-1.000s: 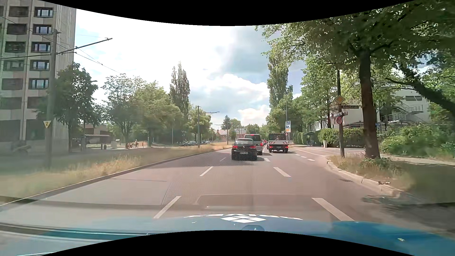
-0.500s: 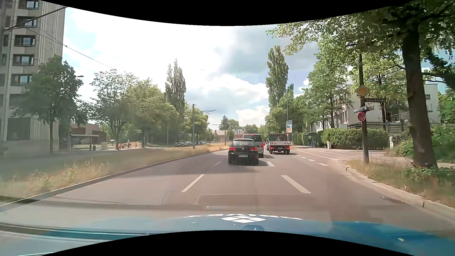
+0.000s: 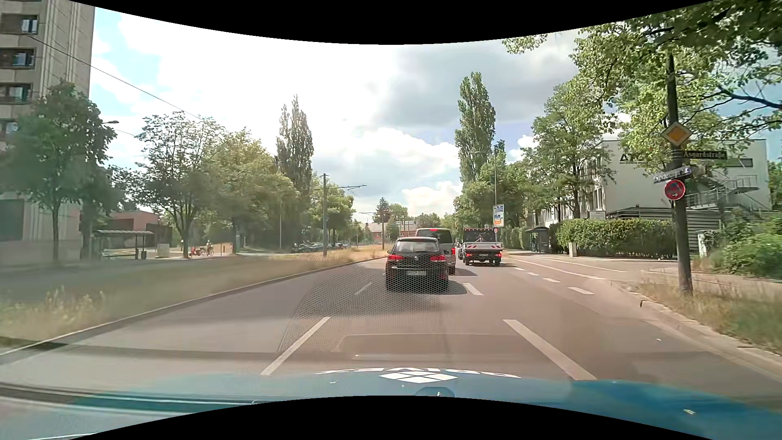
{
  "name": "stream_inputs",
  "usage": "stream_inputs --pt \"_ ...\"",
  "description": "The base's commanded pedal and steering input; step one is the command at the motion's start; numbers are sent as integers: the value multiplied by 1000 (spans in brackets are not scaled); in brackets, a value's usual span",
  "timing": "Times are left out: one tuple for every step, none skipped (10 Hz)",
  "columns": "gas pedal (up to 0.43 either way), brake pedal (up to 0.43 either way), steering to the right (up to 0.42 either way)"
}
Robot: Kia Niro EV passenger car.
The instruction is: Follow the waypoints while adhering to traffic rules and regulations
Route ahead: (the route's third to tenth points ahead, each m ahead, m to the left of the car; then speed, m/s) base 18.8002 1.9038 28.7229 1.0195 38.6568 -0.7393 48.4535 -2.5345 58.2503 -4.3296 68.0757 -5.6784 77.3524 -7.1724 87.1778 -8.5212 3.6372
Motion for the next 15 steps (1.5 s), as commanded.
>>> stream_inputs --pt "0 171 18" --pt "0 165 18" --pt "0 152 18" --pt "0 146 17" --pt "0 134 17" --pt "0 104 17" --pt "0 79 18" --pt "0 55 24" --pt "0 12 24" --pt "0 0 24" --pt "0 0 24" --pt "0 0 25" --pt "0 49 25" --pt "0 91 25" --pt "0 128 25"
